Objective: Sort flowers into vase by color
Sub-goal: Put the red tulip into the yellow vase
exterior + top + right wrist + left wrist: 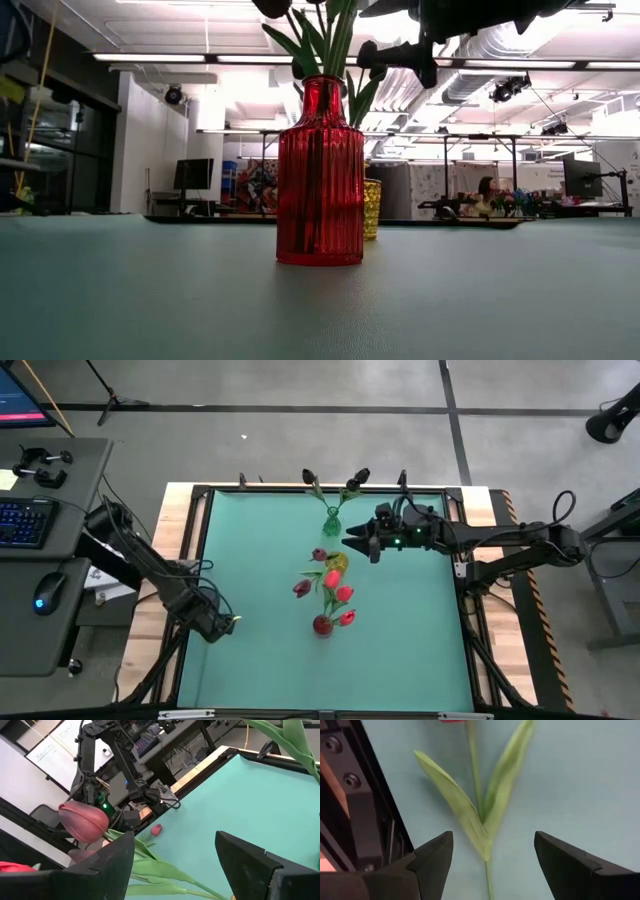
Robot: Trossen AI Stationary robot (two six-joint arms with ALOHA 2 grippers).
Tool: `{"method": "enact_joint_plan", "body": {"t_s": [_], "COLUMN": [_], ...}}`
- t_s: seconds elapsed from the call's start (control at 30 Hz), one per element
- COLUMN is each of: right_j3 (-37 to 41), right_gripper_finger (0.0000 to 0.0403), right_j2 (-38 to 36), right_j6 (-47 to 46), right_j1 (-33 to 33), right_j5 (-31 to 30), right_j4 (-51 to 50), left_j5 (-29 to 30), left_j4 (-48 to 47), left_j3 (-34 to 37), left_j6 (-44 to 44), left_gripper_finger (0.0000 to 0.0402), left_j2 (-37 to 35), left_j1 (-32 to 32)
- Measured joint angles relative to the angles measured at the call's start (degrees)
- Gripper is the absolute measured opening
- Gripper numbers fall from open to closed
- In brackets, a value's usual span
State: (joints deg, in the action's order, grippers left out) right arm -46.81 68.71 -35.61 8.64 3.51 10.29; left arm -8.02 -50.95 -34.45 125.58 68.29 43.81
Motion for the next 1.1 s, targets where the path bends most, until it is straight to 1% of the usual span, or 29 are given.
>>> {"method": "enact_joint_plan", "body": {"t_s": [0.27, 0.37, 0.47, 0.63, 0.73, 0.77, 0.83, 0.87, 0.97, 1.03, 1.1], "right_j3": [0.0, 0.0, 0.0, 0.0, 0.0, 0.0, 0.0, 0.0, 0.0, 0.0, 0.0], "right_gripper_finger": [0.0265, 0.0265, 0.0265, 0.0265, 0.0265, 0.0265, 0.0265, 0.0265, 0.0265, 0.0265, 0.0265], "right_j2": [0.0, 0.0, 0.0, 0.0, 0.0, 0.0, 0.0, 0.0, 0.0, 0.0, 0.0], "right_j6": [-0.3, -0.3, 0.0, -0.3, -0.4, -0.4, -0.4, -0.4, -0.4, -0.5, -0.6], "right_j1": [0.0, 0.0, 0.0, 0.0, 0.0, 0.0, 0.0, 0.0, 0.0, 0.0, 0.0], "right_j5": [0.1, 0.1, 0.1, 0.1, 0.1, 0.1, 0.2, 0.1, 0.1, 0.1, 0.1], "right_j4": [-1.7, -1.8, -1.9, -2.0, -2.4, -2.4, -2.4, -2.4, -2.3, -1.5, 0.2], "left_j5": [0.6, 1.7, 1.6, 2.1, 5.7, 7.9, 14.6, 17.4, 24.9, 33.7, 45.2], "left_j4": [2.9, 6.1, 8.9, 10.1, 9.9, 9.1, 6.8, 5.2, -2.1, -7.3, -11.1], "left_j3": [3.9, 4.7, 6.0, 5.7, 4.1, 3.4, 1.5, 0.3, -3.0, -5.8, -8.1], "left_j6": [1.8, 1.3, 1.5, 2.6, 1.0, 0.5, -0.1, -0.1, 0.1, -1.5, -5.6], "left_gripper_finger": [0.0266, 0.0255, 0.0222, 0.0148, 0.0091, 0.0068, 0.0022, 0.0012, 0.0014, 0.0008, 0.0004], "left_j2": [0.0, 0.1, 1.7, 5.3, 5.2, 4.9, 3.9, 2.7, -0.9, -4.2, -7.6], "left_j1": [0.2, 0.2, 0.8, 1.8, 1.9, 1.7, 1.5, 1.4, 0.9, -0.4, -2.0]}}
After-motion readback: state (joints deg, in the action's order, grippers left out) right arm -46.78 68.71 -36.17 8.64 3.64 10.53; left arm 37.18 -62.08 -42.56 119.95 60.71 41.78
